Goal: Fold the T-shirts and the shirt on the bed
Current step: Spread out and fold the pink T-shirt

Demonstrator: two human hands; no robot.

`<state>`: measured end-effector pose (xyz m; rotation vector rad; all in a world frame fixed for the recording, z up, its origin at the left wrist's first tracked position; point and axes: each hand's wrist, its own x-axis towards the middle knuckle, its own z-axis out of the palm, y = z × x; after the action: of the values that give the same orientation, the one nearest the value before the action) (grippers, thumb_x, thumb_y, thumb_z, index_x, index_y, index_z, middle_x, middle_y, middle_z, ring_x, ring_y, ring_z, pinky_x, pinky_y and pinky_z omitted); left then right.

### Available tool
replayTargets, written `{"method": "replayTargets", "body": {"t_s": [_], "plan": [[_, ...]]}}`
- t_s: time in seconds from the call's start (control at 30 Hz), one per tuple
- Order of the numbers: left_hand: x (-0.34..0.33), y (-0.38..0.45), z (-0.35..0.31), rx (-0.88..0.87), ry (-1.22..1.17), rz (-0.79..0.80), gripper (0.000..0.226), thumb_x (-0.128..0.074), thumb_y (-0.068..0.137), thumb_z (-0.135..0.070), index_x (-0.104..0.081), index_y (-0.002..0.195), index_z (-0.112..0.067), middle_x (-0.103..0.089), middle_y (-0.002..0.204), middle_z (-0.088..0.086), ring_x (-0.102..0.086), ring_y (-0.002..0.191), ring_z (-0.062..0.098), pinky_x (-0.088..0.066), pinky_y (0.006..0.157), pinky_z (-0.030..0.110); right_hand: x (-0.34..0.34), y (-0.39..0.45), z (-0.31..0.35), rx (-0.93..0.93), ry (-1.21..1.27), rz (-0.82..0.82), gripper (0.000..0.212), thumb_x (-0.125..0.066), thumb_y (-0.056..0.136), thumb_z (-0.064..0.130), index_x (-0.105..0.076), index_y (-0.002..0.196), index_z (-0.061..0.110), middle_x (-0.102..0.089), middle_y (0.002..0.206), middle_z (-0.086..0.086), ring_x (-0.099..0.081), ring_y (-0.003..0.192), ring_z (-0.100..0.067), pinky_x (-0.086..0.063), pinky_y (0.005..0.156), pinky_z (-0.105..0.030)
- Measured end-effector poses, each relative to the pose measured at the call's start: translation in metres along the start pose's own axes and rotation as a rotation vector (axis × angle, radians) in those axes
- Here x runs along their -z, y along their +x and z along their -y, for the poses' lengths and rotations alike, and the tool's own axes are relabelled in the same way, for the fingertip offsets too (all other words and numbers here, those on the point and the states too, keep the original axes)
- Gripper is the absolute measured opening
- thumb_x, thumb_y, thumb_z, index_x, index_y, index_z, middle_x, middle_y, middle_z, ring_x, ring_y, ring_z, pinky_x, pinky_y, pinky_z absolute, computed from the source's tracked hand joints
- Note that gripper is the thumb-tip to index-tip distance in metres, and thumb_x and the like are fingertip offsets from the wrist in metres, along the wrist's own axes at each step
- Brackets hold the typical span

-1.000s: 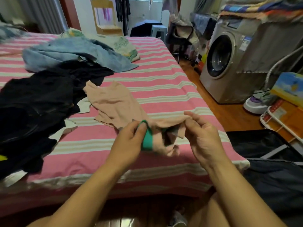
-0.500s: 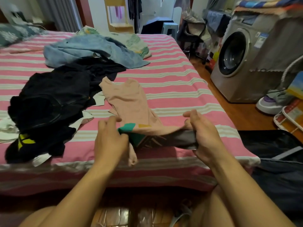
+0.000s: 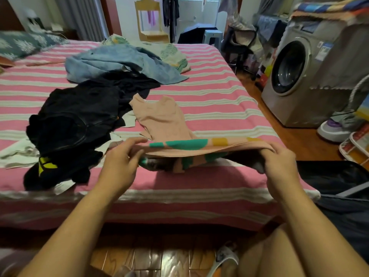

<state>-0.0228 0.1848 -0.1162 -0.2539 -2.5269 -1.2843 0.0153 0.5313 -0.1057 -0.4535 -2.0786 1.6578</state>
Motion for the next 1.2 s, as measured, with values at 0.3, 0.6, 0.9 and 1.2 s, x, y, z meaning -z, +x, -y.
{"method": "replayTargets", "body": {"t_s": [0.3,0.6,0.9,1.2], "plan": [[0.015,-0.021,-0.034,0.024,-0.130,0.435,0.005,-0.068,0.095,-0.020,-0.071,0.091,-0.019,-0.071,0.083,-0.002,-0.066,0.073,0.007,-0.053,0.067,0.021,0.009,0.010,-0.004,-0.112,0.233,-0.267,0.040,-0.052,0.081,0.002,-0.077,0.078,0.034,-0.075,0.097,-0.008,-0.072,0.096,-0.029,-0.062,0.075,-0.045],[0.000,-0.004,-0.015,0.290,-0.180,-0.193,0.020,-0.041,0.092,-0.007,-0.059,0.088,-0.016,-0.061,0.096,0.015,-0.060,0.086,0.033,-0.053,0.075,0.046,-0.003,0.011,-0.009,-0.019,0.239,-0.177,0.048,-0.045,0.080,-0.013,-0.075,0.091,0.023,-0.071,0.106,-0.007,-0.070,0.093,-0.017,-0.058,0.062,-0.024],[0.024,-0.019,-0.014,-0.019,0.743,0.403,0.036,-0.068,0.091,-0.051,-0.054,0.120,-0.035,-0.065,0.101,-0.007,-0.063,0.090,0.021,-0.044,0.066,0.034,0.013,0.012,-0.017,-0.288,0.324,-0.391,0.026,-0.048,0.088,0.007,-0.070,0.079,0.017,-0.067,0.082,-0.008,-0.066,0.082,-0.030,-0.052,0.060,-0.033],[0.117,0.096,0.021,0.293,1.040,0.636,0.043,-0.061,0.077,-0.054,-0.064,0.069,-0.012,-0.064,0.066,0.006,-0.047,0.057,0.019,-0.038,0.055,0.028,-0.024,0.071,0.050,-0.525,-0.676,0.781,0.020,-0.044,0.094,0.002,-0.060,0.082,0.004,-0.051,0.052,-0.006,-0.049,0.044,-0.020,-0.050,0.053,-0.032]]}}
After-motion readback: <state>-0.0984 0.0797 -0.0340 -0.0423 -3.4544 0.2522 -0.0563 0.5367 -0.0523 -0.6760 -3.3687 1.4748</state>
